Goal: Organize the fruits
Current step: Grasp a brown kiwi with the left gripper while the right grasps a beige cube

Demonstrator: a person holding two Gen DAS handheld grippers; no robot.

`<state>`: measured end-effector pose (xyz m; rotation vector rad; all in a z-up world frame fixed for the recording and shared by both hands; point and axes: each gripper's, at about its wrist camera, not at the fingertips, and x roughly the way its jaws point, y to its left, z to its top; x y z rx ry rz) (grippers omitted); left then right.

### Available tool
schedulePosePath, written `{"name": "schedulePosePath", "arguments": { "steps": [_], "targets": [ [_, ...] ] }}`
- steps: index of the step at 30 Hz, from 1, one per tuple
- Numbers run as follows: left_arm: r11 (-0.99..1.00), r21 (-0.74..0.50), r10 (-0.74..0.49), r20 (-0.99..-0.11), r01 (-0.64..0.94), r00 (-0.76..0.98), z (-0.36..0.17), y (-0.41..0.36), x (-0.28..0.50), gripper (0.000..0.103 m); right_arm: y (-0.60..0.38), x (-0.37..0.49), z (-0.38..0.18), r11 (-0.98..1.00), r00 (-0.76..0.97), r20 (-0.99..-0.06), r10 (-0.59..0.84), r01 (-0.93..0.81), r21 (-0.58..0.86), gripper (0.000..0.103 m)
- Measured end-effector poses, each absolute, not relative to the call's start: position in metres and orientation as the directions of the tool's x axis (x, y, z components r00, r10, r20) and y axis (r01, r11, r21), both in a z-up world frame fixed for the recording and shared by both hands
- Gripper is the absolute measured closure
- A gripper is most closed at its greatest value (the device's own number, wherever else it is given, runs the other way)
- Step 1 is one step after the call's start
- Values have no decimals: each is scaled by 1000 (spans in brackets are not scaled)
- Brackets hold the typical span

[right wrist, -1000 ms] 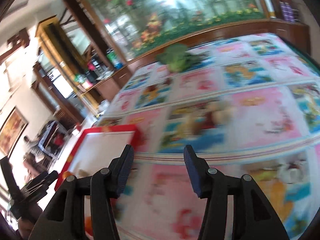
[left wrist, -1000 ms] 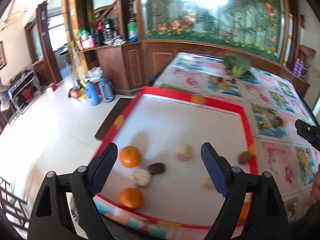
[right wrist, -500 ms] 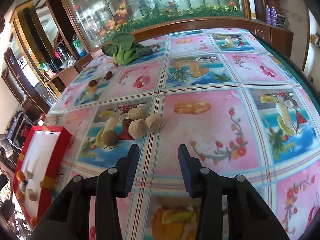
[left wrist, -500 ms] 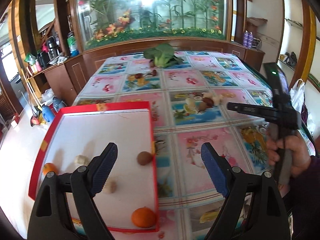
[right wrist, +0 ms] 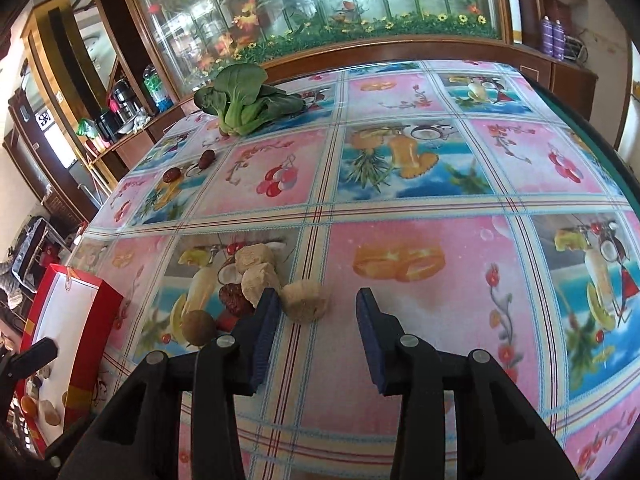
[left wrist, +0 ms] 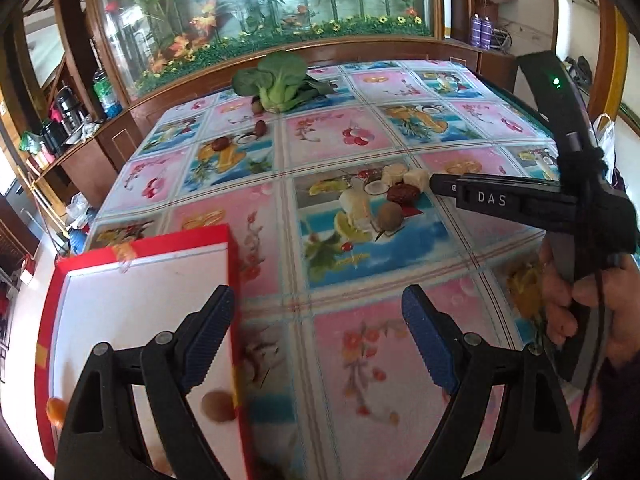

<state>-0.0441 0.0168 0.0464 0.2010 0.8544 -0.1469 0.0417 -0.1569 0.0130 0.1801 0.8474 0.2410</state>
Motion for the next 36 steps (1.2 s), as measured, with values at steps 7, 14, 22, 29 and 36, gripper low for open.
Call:
{"name": "schedulePosePath", "arguments": {
  "steps": [7, 14, 22, 29, 36],
  "targets": [
    [961, 111, -85, -754, 254, 652, 38, -4, -13, 18, -158, 46, 14, 944, 613, -718, 330, -196, 267, 81],
    [963, 64, -114, -784, 261, 611, 24, -13, 13, 32, -186, 48, 17, 923, 603, -716, 352, -96, 373, 81],
    [961, 14, -152, -809, 277, 568, 11, -22, 29, 48, -204, 47, 18, 884, 606, -697, 383, -22, 466, 81],
    [959, -11, -178, -800, 282, 573, 11, -25, 34, 67, -203, 48, 18, 882, 604, -694, 392, -30, 471, 81],
    [965, -29, -179, -797, 260, 576, 14, -22, 29, 79, -203, 46, 19, 885, 618, -685, 386, -38, 465, 81]
  ]
}}
